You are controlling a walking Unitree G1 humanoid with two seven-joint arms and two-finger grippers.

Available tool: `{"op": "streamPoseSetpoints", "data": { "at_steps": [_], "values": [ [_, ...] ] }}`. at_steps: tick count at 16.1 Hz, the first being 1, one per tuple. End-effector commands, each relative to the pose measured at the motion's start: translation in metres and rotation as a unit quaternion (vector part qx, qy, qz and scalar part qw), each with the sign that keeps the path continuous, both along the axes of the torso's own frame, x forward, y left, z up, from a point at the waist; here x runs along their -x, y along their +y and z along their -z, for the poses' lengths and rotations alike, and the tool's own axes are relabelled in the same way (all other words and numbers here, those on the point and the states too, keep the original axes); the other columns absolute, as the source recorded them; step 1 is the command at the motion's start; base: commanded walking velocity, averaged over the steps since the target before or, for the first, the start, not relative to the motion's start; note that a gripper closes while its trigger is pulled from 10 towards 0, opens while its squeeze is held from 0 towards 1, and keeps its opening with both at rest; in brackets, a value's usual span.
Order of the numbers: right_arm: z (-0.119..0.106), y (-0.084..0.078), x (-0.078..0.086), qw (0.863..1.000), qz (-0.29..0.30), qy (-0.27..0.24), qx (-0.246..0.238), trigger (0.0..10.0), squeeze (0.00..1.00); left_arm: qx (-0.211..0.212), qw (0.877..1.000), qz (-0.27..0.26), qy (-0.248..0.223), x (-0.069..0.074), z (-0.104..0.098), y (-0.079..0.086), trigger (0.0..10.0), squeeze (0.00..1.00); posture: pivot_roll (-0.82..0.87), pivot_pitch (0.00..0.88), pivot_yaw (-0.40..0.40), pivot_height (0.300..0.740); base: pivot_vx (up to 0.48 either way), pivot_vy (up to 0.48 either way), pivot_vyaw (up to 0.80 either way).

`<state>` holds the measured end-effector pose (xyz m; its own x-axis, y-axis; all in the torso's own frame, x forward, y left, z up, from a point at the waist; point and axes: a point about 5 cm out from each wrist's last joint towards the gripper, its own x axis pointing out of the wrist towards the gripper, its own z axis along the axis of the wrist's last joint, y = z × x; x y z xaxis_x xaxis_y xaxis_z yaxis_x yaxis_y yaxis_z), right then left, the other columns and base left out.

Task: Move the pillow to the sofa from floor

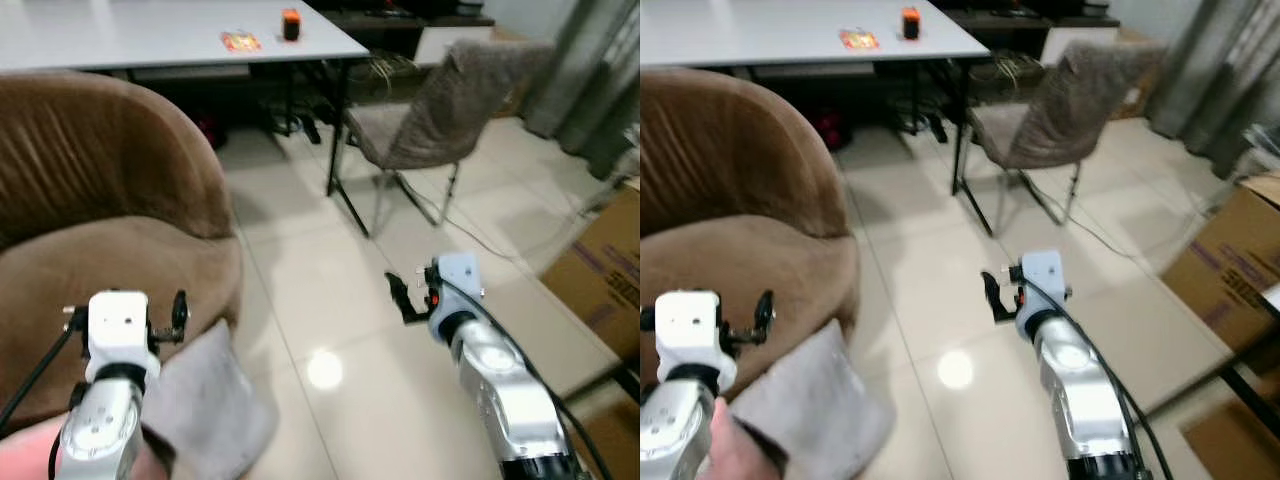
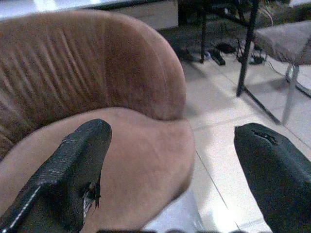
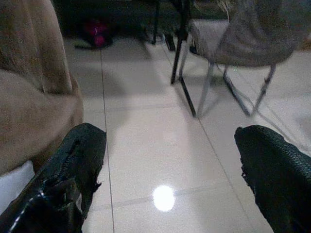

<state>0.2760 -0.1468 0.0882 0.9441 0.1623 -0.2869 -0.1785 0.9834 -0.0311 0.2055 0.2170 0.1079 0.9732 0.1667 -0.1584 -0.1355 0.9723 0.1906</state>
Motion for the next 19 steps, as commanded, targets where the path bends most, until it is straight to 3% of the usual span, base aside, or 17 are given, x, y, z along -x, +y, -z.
{"op": "streamPoseSetpoints", "data": {
  "at_steps": [1,4,12,19],
  "values": [
    [0.0016,-0.0121,0.0005,1.000,0.019,0.003,0.006,10.0,1.00,0.004,1.000,0.010,-0.010,-0.0018,-0.0050,-0.0055,10.0,0.00,0.04,0.000,-0.060,0.740,0.352,0.000,0.80],
    [0.0026,-0.0087,-0.0012,1.000,0.012,0.005,0.000,10.0,1.00,-0.001,1.000,0.007,-0.008,-0.0008,-0.0053,-0.0044,10.0,0.00,0.05,0.000,-0.066,0.740,0.334,0.000,0.80],
    [0.0040,-0.0058,-0.0050,1.000,-0.012,0.008,-0.003,10.0,1.00,-0.030,0.999,-0.012,-0.013,0.0026,-0.0090,0.0011,10.0,0.00,0.06,0.000,-0.080,0.740,0.000,0.000,0.80],
    [0.0070,-0.0062,-0.0063,1.000,-0.015,0.012,0.002,10.0,1.00,-0.040,0.999,-0.022,-0.013,0.0041,-0.0092,0.0035,10.0,0.00,0.07,0.000,-0.086,0.740,0.000,-0.395,0.80]
  ]
}}
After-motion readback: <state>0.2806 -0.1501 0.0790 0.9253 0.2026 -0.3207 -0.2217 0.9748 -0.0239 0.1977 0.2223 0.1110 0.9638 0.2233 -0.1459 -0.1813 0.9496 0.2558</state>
